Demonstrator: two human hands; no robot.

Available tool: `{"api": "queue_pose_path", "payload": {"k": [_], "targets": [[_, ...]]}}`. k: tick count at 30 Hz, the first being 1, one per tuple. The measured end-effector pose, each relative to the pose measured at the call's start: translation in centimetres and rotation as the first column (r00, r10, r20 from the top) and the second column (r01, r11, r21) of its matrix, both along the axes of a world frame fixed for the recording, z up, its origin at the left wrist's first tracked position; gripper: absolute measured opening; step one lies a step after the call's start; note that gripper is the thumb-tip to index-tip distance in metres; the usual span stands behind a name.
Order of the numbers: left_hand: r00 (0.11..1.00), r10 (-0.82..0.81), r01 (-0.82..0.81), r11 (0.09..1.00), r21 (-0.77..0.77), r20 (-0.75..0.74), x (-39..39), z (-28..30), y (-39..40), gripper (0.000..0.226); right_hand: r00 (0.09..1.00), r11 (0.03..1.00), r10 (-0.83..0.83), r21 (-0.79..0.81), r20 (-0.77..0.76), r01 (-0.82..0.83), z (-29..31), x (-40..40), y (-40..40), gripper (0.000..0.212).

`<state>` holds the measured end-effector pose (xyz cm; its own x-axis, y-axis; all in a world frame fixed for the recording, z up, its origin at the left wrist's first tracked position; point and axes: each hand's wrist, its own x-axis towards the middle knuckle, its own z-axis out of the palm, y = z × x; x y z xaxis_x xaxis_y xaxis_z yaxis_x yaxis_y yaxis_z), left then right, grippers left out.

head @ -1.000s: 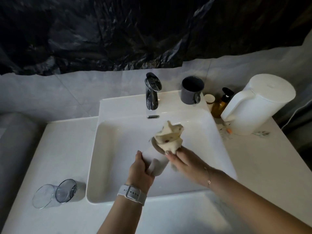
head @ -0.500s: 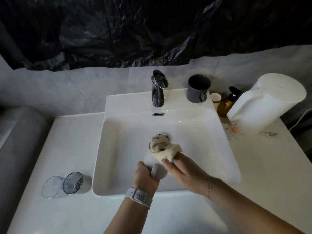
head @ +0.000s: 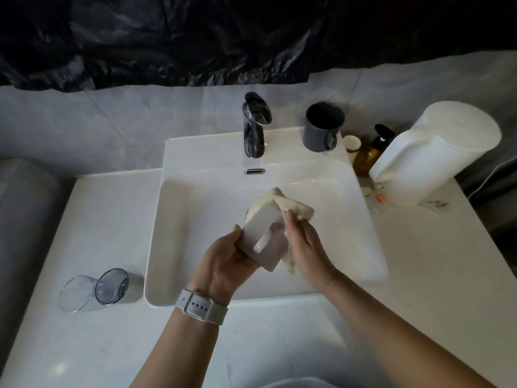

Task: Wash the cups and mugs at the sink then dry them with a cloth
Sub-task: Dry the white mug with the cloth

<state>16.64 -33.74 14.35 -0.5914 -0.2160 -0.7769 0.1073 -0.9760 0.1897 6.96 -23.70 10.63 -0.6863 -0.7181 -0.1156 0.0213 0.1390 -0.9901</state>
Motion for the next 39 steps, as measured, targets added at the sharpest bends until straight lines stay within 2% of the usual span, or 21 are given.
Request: {"api": "queue_pose_path", "payload": {"k": [2,4,8,10,12,15,18,21,26,28,29,31,32,34,36,39], "targets": [[0.999,0.028,-0.030,0.994,0.103,0.029,-0.2,0.0,-0.3,0.043,0.963,0.997,-0.017,-0.071,-0.268,-0.002,-0.8,0.7,0.6,0.024],[0.995,0.087,-0.095,0.965,0.243,0.044,-0.4,-0.5,-0.5,0.044,0.881,0.993,0.088,-0.030,-0.464,-0.115,-1.1,1.7,1.4,0.021],[0.978,0.200,-0.209,0.923,0.323,0.061,-0.8,-1.3,-1.3,0.043,0.720,0.947,0.295,0.093,-0.628,-0.307,-1.2,2.5,2.9,0.010],[0.979,0.195,-0.205,0.920,0.333,0.064,-0.8,-1.3,-1.3,0.046,0.641,0.930,0.347,0.159,-0.685,-0.333,-0.9,0.6,2.3,0.017],[0.983,0.182,-0.183,0.912,0.367,0.036,-0.7,-1.3,-1.2,0.044,0.623,0.919,0.379,0.199,-0.684,-0.341,-0.3,-1.5,1.4,0.030],[0.983,0.184,-0.172,0.886,0.430,0.014,-0.2,-0.9,-1.5,0.045,0.690,0.908,0.408,0.190,-0.598,-0.372,0.1,-1.9,1.3,0.023],[0.980,0.193,-0.195,0.872,0.450,0.049,0.3,-0.9,-1.3,0.055,0.730,0.893,0.433,0.140,-0.528,-0.429,-0.7,-0.5,2.8,0.031],[0.975,0.219,-0.217,0.878,0.427,0.046,0.2,-1.5,-0.1,0.048,0.829,0.904,0.413,0.063,-0.378,-0.422,-1.4,-0.5,2.4,0.017],[0.987,0.162,-0.155,0.923,0.352,0.011,-0.7,-0.9,-0.3,0.050,0.964,0.962,0.158,-0.187,-0.213,-0.199,-2.1,3.3,2.6,0.016],[0.989,0.145,-0.137,0.935,0.326,0.000,-0.6,-0.7,-0.9,0.044,0.999,0.976,0.034,-0.214,-0.019,-0.038,-2.2,4.9,3.4,0.020],[0.988,0.155,-0.152,0.948,0.279,0.010,-0.5,-0.6,-1.1,0.040,0.989,0.978,-0.040,-0.196,0.142,0.068,-2.4,4.9,3.4,0.020],[0.984,0.167,-0.174,0.978,0.117,0.065,-0.4,-0.7,-1.3,0.033,0.883,0.981,-0.103,-0.102,0.458,0.168,-2.2,3.9,2.7,0.026],[0.984,0.149,-0.152,0.988,0.027,0.098,-0.4,-0.7,-1.1,0.032,0.846,0.982,-0.098,-0.088,0.523,0.168,-1.8,3.1,2.4,0.037],[0.986,0.068,-0.044,0.987,-0.154,0.152,-0.5,-0.4,0.2,0.031,0.823,0.980,-0.057,-0.125,0.566,0.153,-0.5,1.2,1.4,0.036],[0.971,-0.007,0.097,0.926,-0.365,0.240,-0.7,-0.8,1.8,0.025,0.854,0.983,-0.052,-0.123,0.518,0.135,1.0,-0.4,0.3,0.035],[0.954,-0.040,0.184,0.861,-0.475,0.299,-0.8,-1.3,2.9,0.016,0.877,0.995,-0.099,0.075,0.469,0.073,2.4,-1.7,-1.4,0.031]]}}
